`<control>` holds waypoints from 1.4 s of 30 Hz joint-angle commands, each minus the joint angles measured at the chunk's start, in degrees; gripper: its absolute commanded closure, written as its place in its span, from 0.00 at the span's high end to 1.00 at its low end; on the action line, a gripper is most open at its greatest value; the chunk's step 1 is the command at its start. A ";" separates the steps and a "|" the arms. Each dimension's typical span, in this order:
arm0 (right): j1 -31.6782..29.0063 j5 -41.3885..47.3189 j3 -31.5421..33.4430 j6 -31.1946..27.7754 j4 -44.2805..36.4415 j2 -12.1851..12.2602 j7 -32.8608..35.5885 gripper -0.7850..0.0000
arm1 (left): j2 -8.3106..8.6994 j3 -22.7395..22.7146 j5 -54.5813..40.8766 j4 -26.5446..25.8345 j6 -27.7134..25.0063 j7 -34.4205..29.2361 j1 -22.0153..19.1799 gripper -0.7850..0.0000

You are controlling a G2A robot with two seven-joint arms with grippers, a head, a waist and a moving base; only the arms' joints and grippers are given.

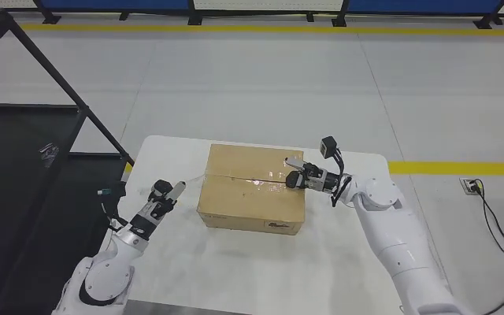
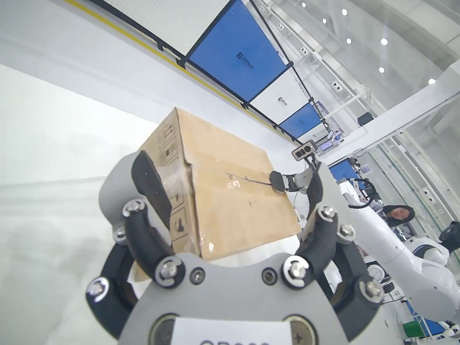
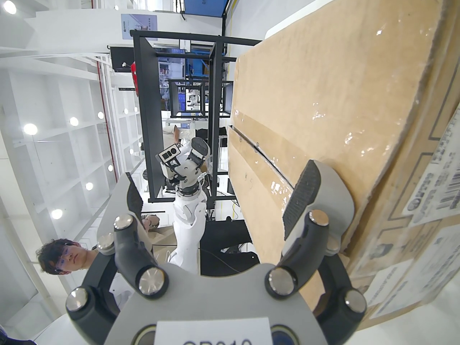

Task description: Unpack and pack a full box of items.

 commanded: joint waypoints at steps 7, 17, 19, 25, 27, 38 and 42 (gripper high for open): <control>0.00 0.00 0.00 0.00 0.00 0.00 0.01 1.00 | 0.01 0.03 0.04 0.01 0.01 0.15 -0.01 1.00; 0.00 0.00 0.00 0.00 0.00 0.00 0.01 1.00 | -0.71 0.46 -10.48 5.66 6.31 2.04 -1.05 1.00; 0.00 0.00 0.00 0.00 0.00 0.00 0.01 1.00 | -0.86 0.29 -13.38 8.62 8.95 1.88 -1.89 1.00; 0.00 0.00 0.00 0.00 0.00 0.00 0.01 1.00 | -1.80 2.46 -22.52 15.17 12.98 1.35 -4.29 1.00; 0.00 0.00 0.00 0.00 0.00 0.00 0.01 1.00 | -1.94 3.15 -23.38 17.23 13.75 0.37 -5.52 1.00; 0.00 0.00 0.00 0.00 0.00 0.00 0.01 1.00 | -4.03 9.40 -28.75 30.33 16.40 1.88 -16.90 1.00; 0.00 0.00 0.00 0.00 0.00 0.00 0.01 1.00 | -5.11 11.35 -32.80 37.04 15.73 1.27 -21.62 1.00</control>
